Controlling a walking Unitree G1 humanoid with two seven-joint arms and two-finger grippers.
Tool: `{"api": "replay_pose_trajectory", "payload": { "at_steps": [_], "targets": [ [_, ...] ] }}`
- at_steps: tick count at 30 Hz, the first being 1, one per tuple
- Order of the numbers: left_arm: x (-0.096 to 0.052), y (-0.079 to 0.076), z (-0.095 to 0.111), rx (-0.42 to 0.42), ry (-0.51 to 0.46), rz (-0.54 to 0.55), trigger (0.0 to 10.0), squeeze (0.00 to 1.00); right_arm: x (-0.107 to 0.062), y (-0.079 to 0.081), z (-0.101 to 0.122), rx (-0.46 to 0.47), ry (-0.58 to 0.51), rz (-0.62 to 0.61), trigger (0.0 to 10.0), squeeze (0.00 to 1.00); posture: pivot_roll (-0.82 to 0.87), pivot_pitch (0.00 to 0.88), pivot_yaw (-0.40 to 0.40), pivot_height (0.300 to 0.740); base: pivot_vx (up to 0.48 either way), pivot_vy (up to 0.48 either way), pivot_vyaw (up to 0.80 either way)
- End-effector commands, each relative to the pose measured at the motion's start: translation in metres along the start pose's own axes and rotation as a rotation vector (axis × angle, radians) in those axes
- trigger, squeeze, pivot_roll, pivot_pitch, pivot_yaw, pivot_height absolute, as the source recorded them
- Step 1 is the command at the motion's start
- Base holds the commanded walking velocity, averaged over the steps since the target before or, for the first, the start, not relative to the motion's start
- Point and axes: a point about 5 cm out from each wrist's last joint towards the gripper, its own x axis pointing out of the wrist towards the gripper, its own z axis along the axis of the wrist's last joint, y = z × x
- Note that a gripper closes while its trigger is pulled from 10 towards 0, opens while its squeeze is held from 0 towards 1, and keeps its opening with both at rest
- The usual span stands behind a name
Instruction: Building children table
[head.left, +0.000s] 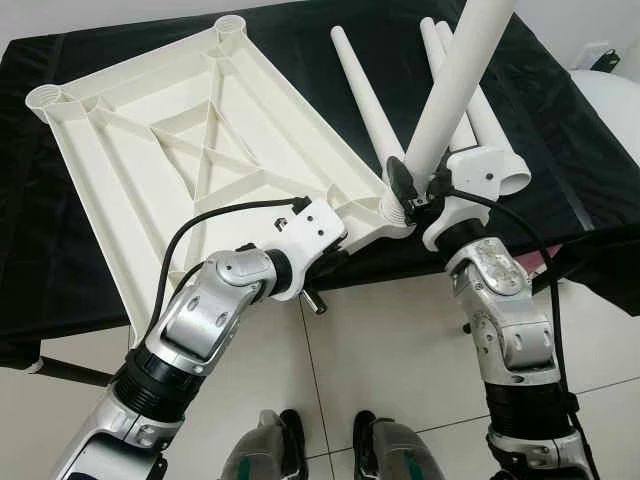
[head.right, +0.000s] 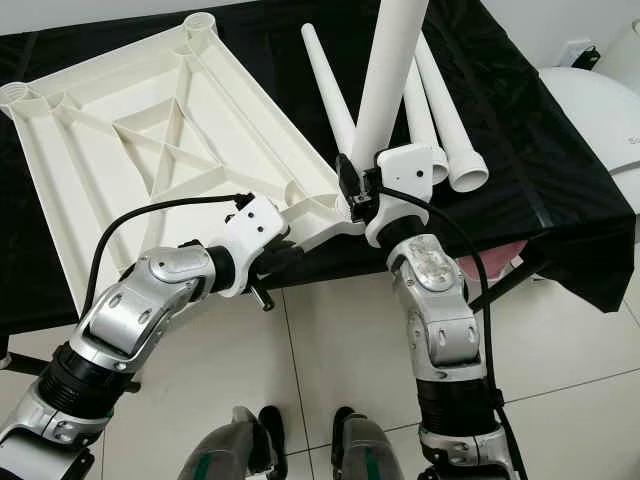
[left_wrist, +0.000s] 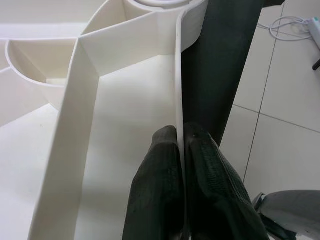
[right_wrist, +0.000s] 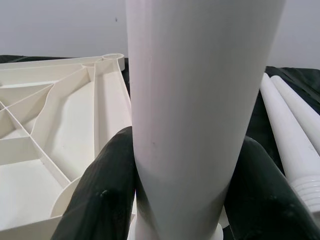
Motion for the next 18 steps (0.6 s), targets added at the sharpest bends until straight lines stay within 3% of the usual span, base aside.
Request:
{"api": "replay_pose_trajectory", "payload": {
  "at_steps": [1,18],
  "targets": [
    [-0.0003,-0.002,0.0006,-0.003,-0.005,-0.004,10.0,0.0,-0.0006,0.0084,0.0214,0.013,-0.107,0.024,10.0,0.0,-0.09,0.233,0.034,0.74,0.0,0.0,0.0],
    [-0.001,-0.0031,0.0004,-0.002,-0.004,-0.009,10.0,0.0,-0.0012,0.002,0.0141,0.063,-0.061,0.026,10.0,0.0,-0.09,0.236,0.04,0.74,0.0,0.0,0.0]
  ]
}}
